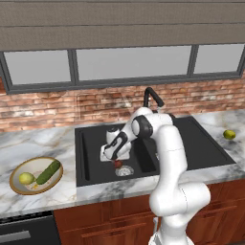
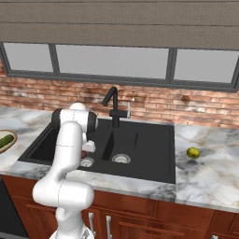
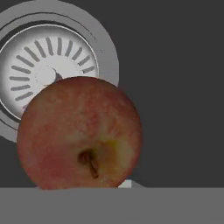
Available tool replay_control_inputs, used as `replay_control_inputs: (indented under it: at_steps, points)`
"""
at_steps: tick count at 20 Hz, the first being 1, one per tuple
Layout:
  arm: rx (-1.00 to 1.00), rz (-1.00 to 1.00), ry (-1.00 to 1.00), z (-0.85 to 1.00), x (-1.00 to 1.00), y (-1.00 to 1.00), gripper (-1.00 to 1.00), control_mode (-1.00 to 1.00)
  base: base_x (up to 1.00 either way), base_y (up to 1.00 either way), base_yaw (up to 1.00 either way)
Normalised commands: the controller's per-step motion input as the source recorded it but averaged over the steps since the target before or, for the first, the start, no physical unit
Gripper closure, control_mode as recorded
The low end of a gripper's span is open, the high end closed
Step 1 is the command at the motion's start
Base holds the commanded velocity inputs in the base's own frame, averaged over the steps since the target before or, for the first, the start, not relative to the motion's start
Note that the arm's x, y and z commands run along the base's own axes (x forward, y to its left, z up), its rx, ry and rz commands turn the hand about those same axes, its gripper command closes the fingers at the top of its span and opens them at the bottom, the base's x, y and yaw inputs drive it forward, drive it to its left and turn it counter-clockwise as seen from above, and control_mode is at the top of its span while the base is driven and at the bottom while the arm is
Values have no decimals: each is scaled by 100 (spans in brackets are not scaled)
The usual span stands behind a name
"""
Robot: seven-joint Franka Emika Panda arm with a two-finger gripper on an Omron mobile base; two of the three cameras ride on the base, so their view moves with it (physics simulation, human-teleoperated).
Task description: There is a mixed pile of frozen fruits and vegetables on the counter. Locate all the frozen vegetables and place the items in a bowl on the counter. Take all the frozen fruits and defrost them in a running sink.
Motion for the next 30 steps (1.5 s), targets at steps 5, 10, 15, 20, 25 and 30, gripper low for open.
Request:
replay_control_inputs:
  at_steps: [5,10,15,20,25,30]
  points:
    - [1,0,-2,-1,-11,0,-100,-100,0,0,0]
    - [2,0,-8,36,-37,0,-100,-100,0,0,0]
    - [0,0,-9,83,-27,-1,-100,-100,0,0,0]
    - [3,0,-12,80,-49,-16,-100,-100,0,0,0]
    - [5,-4,-9,72,-55,-26,-100,-100,0,0,0]
    - [5,-3,-10,73,-39,-40,-100,-100,0,0,0]
